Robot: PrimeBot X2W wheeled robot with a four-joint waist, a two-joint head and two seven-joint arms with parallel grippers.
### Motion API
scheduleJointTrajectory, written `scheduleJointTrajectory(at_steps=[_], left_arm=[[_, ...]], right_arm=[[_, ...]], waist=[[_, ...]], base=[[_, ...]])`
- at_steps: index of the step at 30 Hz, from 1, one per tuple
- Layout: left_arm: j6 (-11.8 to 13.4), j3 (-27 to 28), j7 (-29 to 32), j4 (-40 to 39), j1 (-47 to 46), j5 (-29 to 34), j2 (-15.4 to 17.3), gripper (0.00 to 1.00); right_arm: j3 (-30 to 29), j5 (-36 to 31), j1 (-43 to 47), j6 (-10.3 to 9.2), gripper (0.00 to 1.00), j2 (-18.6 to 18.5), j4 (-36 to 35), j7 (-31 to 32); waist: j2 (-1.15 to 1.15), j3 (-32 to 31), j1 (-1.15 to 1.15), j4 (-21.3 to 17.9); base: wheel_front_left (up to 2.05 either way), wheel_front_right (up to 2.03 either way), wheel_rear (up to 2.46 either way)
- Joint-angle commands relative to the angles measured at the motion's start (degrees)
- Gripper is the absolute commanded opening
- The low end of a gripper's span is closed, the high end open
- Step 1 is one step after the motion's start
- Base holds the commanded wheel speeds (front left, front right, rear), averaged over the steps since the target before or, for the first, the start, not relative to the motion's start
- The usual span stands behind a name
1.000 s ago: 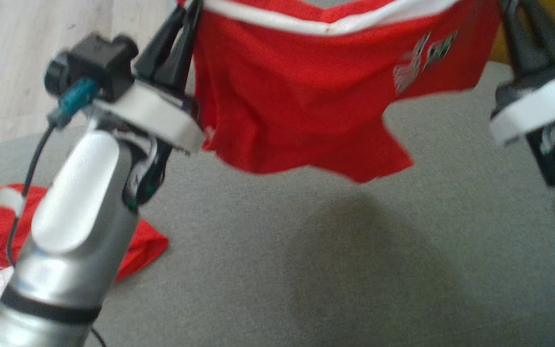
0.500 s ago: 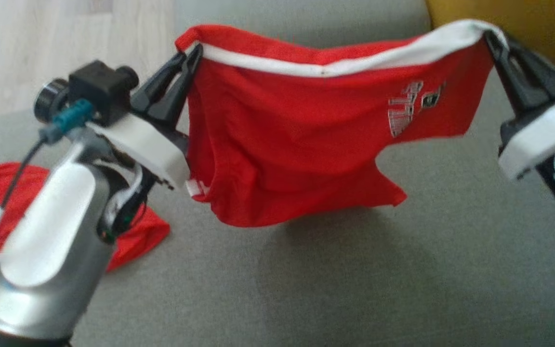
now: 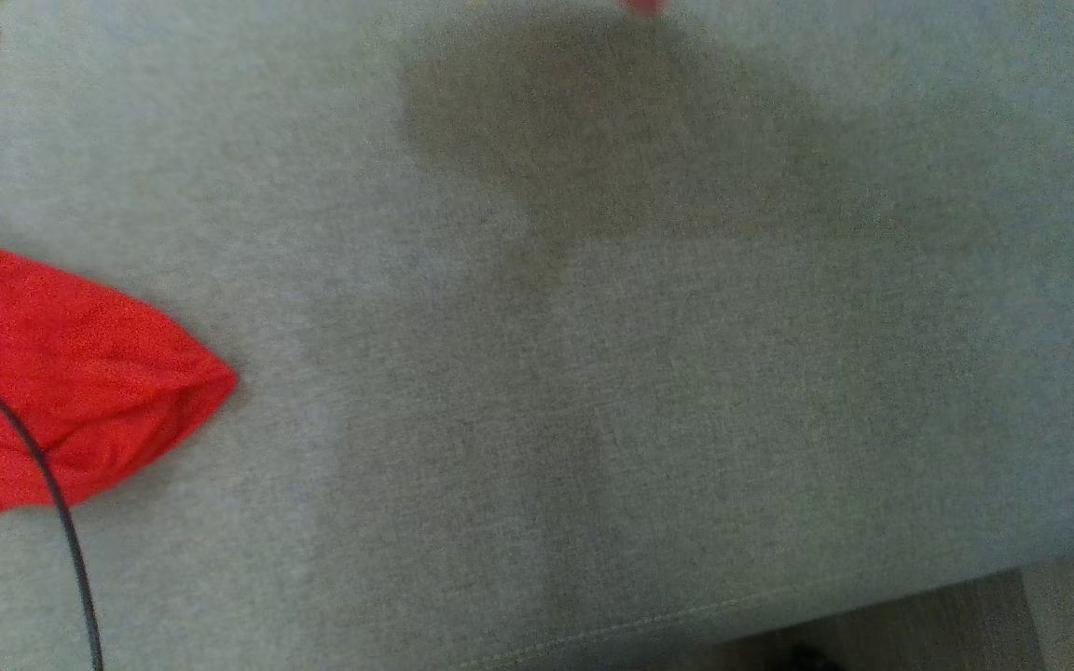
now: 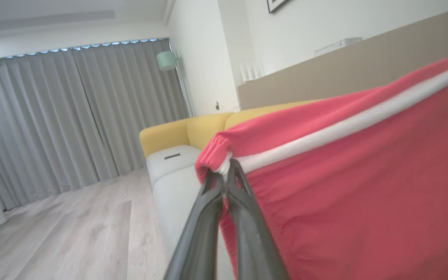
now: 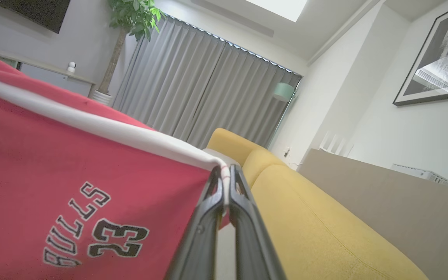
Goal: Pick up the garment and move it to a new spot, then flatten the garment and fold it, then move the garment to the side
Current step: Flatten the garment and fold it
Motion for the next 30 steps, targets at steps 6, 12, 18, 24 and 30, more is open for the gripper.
scheduleJointTrajectory(at_steps=[6, 12, 18, 24, 30], left_arm=[[0.38, 3.23, -6.91, 9.85, -11.17, 0.2, -1.66, 0.0], [-0.62, 2.25, -7.87, 13.02, -7.03, -1.0, -5.0, 0.0], [-1.42, 0.78, -7.95, 9.42, 3.98, -1.01, -7.4, 0.0], [-1.71, -1.51, -7.96, 6.29, 17.0, -0.05, -7.36, 0.0], [-1.78, -7.46, -7.97, 2.26, 27.33, 0.63, -5.66, 0.0]], right_arm=[[-5.72, -5.9, -9.43, 0.37, 0.0, 5.63, 14.85, -11.94], [-5.54, -6.1, -5.93, 0.37, 0.0, 8.39, 22.27, -13.63], [-0.8, -3.64, 1.68, 0.37, 0.0, 8.3, 28.93, -13.93], [9.3, 2.26, 9.64, 0.37, 0.0, 6.58, 32.84, -13.13], [20.79, 12.38, 16.73, 0.37, 0.0, 1.47, 29.54, -8.75]], waist=[[0.0, 5.01, -0.02, -1.17], [0.0, 5.15, -0.02, -0.47], [0.0, 5.48, -0.02, 0.7], [0.0, 2.96, -0.02, 1.51], [0.0, -1.19, -0.02, 2.17]], base=[[0.0, 0.0, 0.0], [0.0, 0.0, 0.0], [0.0, 0.0, 0.0], [0.0, 0.0, 0.0], [0.0, 0.0, 0.0]])
